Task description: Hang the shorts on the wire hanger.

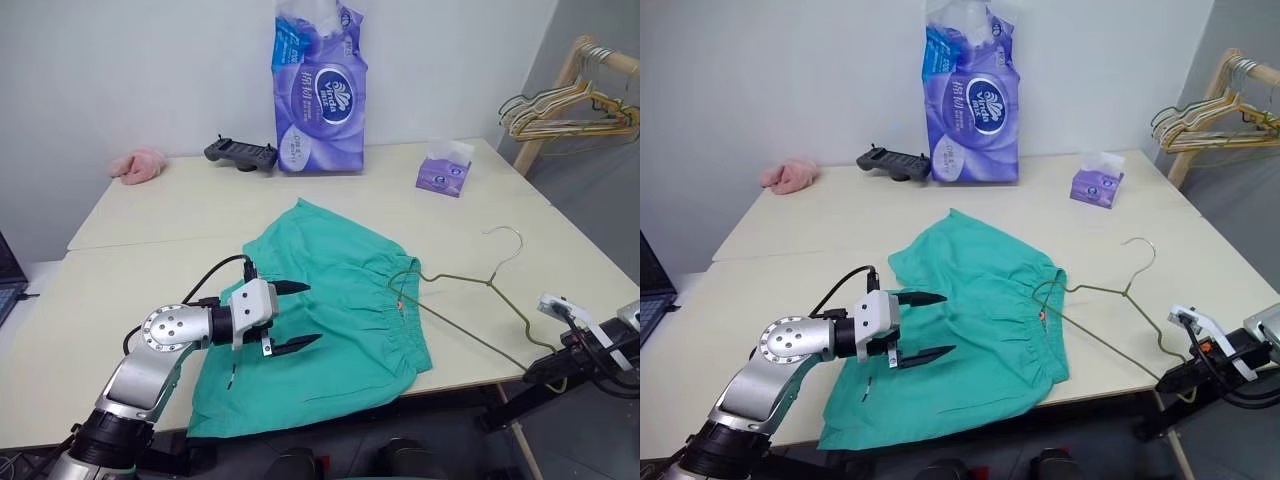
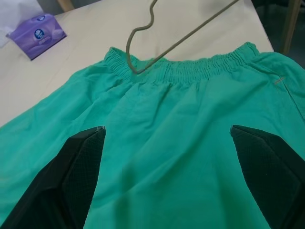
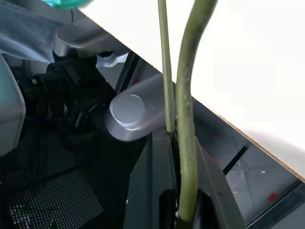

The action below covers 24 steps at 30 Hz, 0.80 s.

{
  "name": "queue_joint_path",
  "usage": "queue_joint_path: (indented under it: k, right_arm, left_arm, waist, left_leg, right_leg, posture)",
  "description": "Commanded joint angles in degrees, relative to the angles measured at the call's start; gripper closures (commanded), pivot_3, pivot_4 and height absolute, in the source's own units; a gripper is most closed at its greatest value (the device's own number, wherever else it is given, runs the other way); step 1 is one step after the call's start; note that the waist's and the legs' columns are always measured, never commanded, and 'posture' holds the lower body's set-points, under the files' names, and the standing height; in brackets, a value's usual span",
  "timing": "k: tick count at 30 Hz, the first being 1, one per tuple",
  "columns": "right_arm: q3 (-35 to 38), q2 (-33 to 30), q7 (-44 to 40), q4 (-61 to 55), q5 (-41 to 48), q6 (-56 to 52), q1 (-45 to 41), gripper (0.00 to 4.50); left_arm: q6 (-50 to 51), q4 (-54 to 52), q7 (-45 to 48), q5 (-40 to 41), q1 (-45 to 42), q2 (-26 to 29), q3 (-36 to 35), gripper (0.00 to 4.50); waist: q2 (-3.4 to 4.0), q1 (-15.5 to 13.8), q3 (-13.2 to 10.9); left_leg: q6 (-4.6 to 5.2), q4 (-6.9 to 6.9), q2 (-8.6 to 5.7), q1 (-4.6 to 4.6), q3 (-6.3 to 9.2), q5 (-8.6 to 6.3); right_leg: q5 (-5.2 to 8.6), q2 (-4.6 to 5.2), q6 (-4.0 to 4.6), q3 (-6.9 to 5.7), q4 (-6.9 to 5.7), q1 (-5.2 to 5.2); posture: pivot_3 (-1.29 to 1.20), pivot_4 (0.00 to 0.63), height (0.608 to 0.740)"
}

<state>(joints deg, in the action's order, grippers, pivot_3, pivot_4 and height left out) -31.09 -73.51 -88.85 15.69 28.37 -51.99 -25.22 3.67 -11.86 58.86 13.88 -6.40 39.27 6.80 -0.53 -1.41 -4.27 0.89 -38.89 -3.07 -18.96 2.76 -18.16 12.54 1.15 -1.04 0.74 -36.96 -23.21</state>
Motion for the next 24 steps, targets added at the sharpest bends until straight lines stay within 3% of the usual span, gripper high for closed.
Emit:
queue_joint_path:
  k: [1, 13, 24]
  right_arm:
    - [-0.7, -2.3, -3.6, -0.3, 1.7, 0.0, 0.7, 4.50]
    - [-1.2, -7.9, -3.6, -1.9, 4.3, 5.4, 7.7, 4.50]
    - [-1.4, -1.7, -3.6, -6.3, 4.5, -1.8, 3.2, 4.50]
  left_arm:
    - [0.7, -3.0, -1.2, -0.1, 0.1, 0.8, -1.5, 0.03]
    - [1.9, -5.3, -2.7, -0.2, 1.6, 1.1, -1.6, 0.03]
    - [0.3, -3.0, -2.4, -1.2, -0.2, 1.5, -1.9, 0.03]
  waist:
    - [0.05, -0.1, 0.0]
    - [0.27, -0.2, -0.7]
    - [0.12, 0.0, -1.7]
  left_leg:
    - [0.00, 0.00, 0.00, 0.00, 0.00, 0.00]
    - [0.00, 0.03, 0.01, -0.03, 0.03, 0.00]
    - [0.00, 0.04, 0.05, -0.01, 0.01, 0.00]
  right_leg:
    - [0.00, 0.00, 0.00, 0.00, 0.00, 0.00]
    - [0.03, 0.00, 0.00, -0.06, 0.04, 0.00]
    - [0.03, -0.02, -0.01, -0.08, 0.01, -0.01]
  posture:
    - [0.07, 0.057, 0.740]
    - [0.08, 0.076, 0.740]
    - [0.10, 0.082, 0.740]
